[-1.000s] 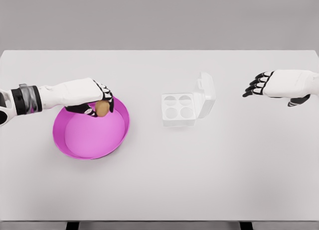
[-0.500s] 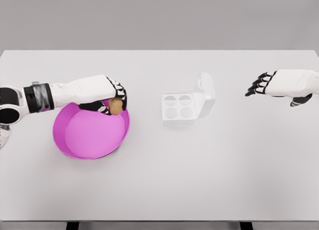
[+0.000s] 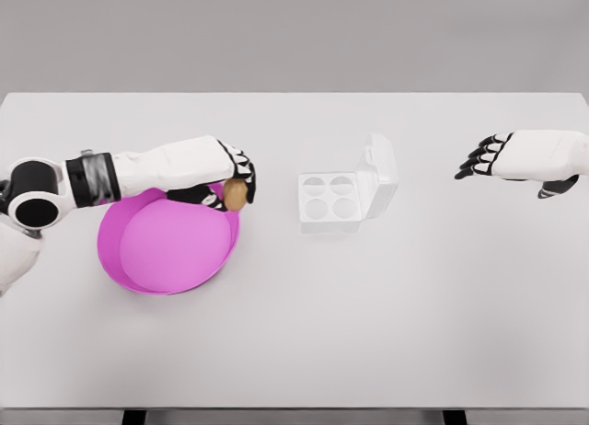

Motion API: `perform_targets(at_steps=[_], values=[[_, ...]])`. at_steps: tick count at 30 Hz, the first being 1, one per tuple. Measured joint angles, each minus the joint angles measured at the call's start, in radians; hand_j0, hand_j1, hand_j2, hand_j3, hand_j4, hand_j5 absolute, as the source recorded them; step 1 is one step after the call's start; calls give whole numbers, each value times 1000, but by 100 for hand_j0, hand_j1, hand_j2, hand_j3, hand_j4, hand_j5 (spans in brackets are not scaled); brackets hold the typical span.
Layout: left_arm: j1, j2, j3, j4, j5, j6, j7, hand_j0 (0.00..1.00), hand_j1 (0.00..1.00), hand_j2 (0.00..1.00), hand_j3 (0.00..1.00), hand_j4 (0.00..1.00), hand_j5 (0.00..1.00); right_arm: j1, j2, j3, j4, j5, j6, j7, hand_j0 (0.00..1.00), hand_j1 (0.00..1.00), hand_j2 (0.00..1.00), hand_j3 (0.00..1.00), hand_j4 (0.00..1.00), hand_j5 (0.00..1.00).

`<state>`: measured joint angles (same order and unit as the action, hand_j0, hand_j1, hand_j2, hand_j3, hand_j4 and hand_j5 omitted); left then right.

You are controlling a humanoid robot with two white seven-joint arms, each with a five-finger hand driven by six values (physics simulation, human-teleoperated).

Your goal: Pack egg into the box and close the box lid

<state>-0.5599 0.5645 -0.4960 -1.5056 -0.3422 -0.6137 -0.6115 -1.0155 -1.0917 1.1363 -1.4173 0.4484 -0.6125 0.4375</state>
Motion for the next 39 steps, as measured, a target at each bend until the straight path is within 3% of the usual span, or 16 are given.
perform_targets(at_steps=[13,39], values=[[-11,-81,1,14,-7,0,0,42,42,42,42,42,42,-3,5,0,1,0,0,0,100,100,100,100,100,100],[-26,-247,-3,138,-14,0,0,42,42,42,42,42,42,-3,5,-1,3,-2,0,1,100,100,100,100,100,100]])
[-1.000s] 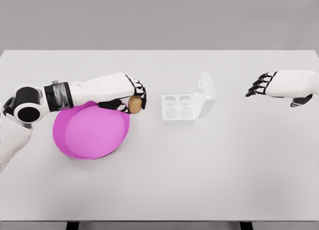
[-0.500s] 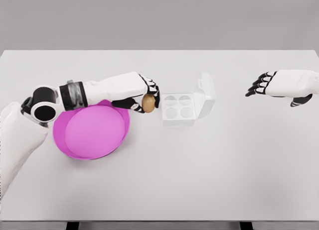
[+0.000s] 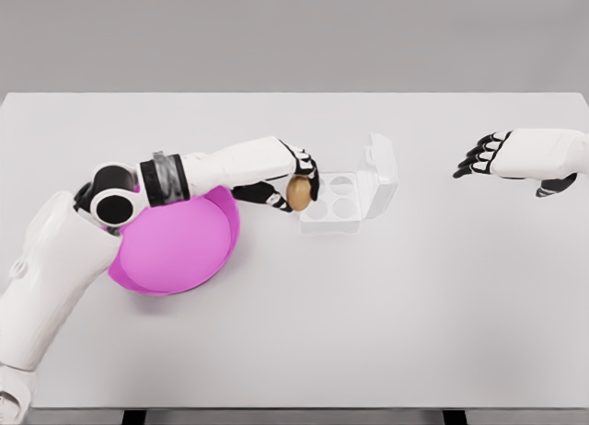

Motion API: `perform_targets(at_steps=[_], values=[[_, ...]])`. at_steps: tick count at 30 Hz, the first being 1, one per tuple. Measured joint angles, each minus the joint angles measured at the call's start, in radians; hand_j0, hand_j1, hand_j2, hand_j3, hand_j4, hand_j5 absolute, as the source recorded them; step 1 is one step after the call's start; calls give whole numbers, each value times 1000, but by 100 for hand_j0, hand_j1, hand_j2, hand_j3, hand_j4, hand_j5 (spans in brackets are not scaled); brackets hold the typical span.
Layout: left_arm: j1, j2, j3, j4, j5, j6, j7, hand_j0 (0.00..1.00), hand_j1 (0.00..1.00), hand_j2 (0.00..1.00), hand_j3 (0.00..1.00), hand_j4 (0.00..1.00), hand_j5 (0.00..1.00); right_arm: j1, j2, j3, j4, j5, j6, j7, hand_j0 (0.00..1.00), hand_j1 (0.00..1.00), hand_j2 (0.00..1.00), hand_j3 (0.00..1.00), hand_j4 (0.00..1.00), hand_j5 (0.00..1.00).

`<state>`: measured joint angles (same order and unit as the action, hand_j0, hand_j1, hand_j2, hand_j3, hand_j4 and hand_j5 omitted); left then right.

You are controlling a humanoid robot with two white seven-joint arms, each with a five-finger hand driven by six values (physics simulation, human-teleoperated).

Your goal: Pack egg into the box and close the box lid

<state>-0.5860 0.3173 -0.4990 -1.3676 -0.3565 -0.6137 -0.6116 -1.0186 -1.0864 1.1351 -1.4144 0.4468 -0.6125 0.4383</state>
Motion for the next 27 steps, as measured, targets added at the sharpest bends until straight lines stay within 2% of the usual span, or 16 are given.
perform_targets(at_steps=[8,27], values=[[-18,-59,-2,71,-5,0,0,42,42,42,42,42,42,0,0,0,1,0,0,0,100,100,100,100,100,100],[-75,-125,-10,211,-40,0,0,43,43,43,43,43,43,0,0,0,3,0,0,0,100,100,100,100,100,100]])
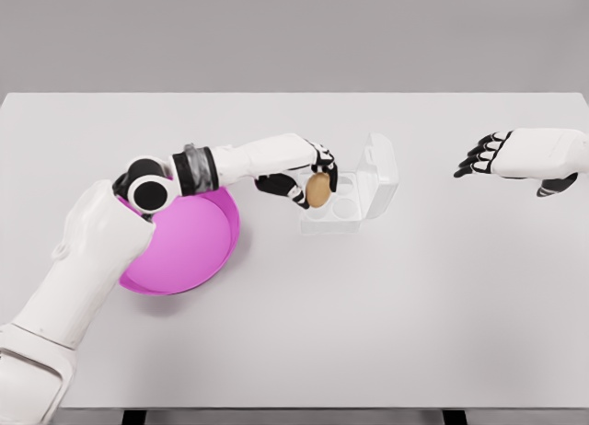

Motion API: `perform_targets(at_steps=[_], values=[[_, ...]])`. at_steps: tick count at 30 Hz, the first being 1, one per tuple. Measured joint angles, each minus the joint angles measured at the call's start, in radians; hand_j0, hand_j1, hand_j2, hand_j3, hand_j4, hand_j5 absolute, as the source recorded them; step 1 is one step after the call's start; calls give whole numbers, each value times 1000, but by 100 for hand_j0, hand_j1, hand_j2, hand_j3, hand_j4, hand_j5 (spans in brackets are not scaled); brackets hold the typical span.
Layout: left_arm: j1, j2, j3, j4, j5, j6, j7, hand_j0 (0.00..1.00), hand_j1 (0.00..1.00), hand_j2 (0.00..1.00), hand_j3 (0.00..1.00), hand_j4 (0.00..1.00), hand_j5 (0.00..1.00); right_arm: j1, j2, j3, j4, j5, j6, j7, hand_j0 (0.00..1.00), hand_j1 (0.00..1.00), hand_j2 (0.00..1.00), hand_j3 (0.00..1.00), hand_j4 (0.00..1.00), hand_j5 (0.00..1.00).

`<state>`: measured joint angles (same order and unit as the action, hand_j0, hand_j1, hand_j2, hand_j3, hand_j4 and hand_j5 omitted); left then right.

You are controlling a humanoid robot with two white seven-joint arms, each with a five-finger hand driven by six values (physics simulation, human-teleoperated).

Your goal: Pack egg into the box and close the box lid

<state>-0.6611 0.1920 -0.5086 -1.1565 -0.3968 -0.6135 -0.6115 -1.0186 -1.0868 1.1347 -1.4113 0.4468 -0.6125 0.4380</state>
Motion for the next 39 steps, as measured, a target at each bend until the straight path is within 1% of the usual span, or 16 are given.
perform_targets(at_steps=[8,16,21,24,34,38,39], values=[[-14,-32,0,38,-19,0,0,43,43,43,43,43,43,2,-1,0,0,0,0,0,100,100,100,100,100,100],[-31,-42,0,81,-23,0,0,44,44,44,44,44,44,3,-1,1,0,0,0,0,100,100,100,100,100,100],[-37,-48,0,100,-24,0,0,47,47,47,47,47,47,3,-2,1,0,0,0,0,100,100,100,100,100,100],[-37,-50,0,105,-24,0,0,51,51,51,51,51,51,3,-2,1,0,0,0,0,100,100,100,100,100,100],[-37,-47,7,109,-23,0,0,56,56,56,56,56,56,3,-1,0,0,-2,0,0,100,100,100,100,100,100],[-37,-48,7,110,-22,0,0,59,59,59,59,59,59,3,-1,0,0,-2,0,0,100,100,100,100,100,100],[-37,-48,7,110,-23,0,0,63,63,63,63,63,63,3,-1,0,0,-2,0,0,100,100,100,100,100,100]])
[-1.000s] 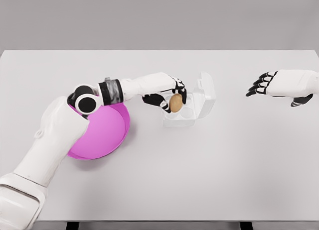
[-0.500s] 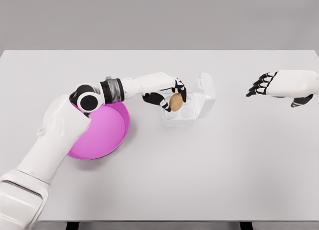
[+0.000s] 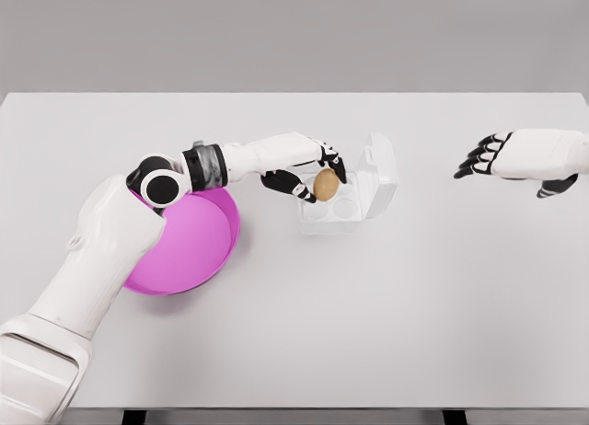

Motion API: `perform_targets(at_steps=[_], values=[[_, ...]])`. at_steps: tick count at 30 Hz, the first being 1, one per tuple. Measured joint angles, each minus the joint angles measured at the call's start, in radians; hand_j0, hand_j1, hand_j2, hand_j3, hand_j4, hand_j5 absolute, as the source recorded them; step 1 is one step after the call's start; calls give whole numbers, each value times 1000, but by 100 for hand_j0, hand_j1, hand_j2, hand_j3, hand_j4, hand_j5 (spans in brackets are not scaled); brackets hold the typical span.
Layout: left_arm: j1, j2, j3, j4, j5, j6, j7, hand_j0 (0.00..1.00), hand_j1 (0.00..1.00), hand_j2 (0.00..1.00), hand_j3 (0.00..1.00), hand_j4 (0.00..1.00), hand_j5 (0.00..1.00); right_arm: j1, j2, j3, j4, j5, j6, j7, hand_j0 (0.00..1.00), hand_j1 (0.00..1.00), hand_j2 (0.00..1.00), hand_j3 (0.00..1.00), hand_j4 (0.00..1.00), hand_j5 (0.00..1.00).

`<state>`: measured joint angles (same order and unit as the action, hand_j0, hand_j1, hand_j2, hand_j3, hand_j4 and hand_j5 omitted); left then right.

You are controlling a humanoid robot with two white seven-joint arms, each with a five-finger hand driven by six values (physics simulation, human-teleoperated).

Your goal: Pack egg into the box and close the box lid

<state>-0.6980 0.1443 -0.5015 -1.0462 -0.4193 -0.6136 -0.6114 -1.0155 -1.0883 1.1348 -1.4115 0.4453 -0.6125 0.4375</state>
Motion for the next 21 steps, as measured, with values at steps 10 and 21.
perform_targets(at_steps=[10,21], values=[[0,0,2,10,0,0,0,68,68,68,68,68,68,2,0,0,-1,-1,0,0,100,100,100,100,100,100],[0,0,2,15,0,0,0,75,75,75,75,75,75,0,0,0,-1,-2,0,0,100,100,100,100,100,100]])
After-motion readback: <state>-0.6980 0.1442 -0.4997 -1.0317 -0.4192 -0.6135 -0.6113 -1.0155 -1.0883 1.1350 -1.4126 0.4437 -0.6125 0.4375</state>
